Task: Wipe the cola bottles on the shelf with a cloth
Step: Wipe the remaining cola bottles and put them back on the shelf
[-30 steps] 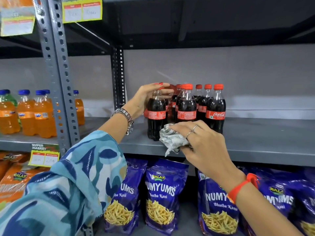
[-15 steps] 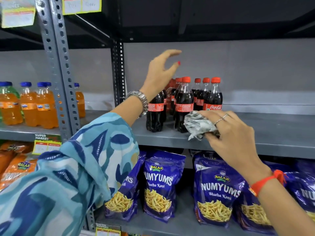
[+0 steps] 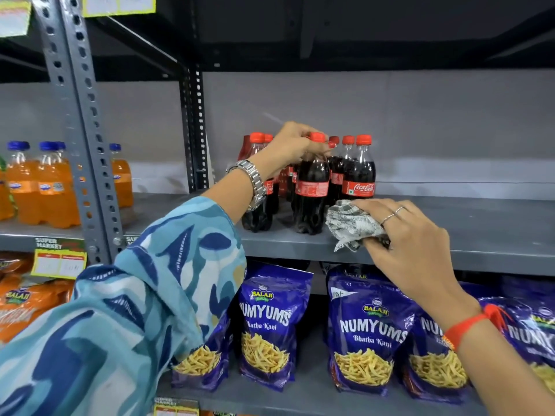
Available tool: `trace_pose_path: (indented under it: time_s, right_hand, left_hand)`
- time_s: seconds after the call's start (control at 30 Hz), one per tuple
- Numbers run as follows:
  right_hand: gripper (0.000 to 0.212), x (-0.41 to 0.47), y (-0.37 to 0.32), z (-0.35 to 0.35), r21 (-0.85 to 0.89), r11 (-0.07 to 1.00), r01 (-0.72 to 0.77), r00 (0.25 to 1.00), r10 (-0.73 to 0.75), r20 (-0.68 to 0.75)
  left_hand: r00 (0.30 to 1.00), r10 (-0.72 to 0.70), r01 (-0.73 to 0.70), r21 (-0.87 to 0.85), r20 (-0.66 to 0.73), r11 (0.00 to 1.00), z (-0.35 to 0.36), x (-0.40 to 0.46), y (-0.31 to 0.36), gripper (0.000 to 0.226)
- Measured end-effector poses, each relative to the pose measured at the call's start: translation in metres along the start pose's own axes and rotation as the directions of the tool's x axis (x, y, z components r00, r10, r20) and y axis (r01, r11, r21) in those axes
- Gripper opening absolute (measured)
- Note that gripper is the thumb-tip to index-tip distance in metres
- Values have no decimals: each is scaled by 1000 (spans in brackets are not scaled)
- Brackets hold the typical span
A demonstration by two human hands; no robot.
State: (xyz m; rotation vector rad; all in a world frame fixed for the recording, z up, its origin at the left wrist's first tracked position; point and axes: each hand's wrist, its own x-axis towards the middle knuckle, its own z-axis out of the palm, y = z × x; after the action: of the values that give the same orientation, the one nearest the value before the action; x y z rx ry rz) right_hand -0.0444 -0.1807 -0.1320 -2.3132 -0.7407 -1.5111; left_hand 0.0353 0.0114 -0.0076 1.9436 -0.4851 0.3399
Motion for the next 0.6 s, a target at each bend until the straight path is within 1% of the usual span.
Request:
trace_pose_path:
  time_s: [0.13, 0.23, 0.37, 0.43, 0.53, 0.57, 0.6]
  right_hand:
    - [65, -3, 0, 4, 22, 1000, -22, 1000, 22, -13]
    - [60, -9, 3, 5, 24, 998, -58, 998, 59, -24]
    - [53, -15, 8, 7, 25, 994, -103, 992, 105, -63]
    - [51, -15, 7, 6, 23, 994, -110, 991, 111, -77]
    - [51, -14, 4, 4, 25, 995, -100, 991, 102, -89]
    - [52, -15, 3, 3, 26, 995, -93, 991, 94, -92]
    - [53, -15, 2, 2, 26, 996, -83, 992, 86, -95]
  left_hand:
    - [993, 40, -31, 86, -113, 996, -2, -5, 5, 37]
    - [986, 67, -57, 71, -152, 996, 1, -9, 3, 42]
    - [975, 84, -70, 74, -208, 995, 6, -9, 3, 39]
    - [977, 67, -60, 43, -201, 997, 10, -11, 3, 36]
    - [991, 32, -42, -73, -133, 996, 15, -14, -1, 29]
    - [993, 22, -35, -113, -116, 993, 16, -16, -3, 31]
    - [994, 10, -25, -140, -105, 990, 17, -17, -4, 39]
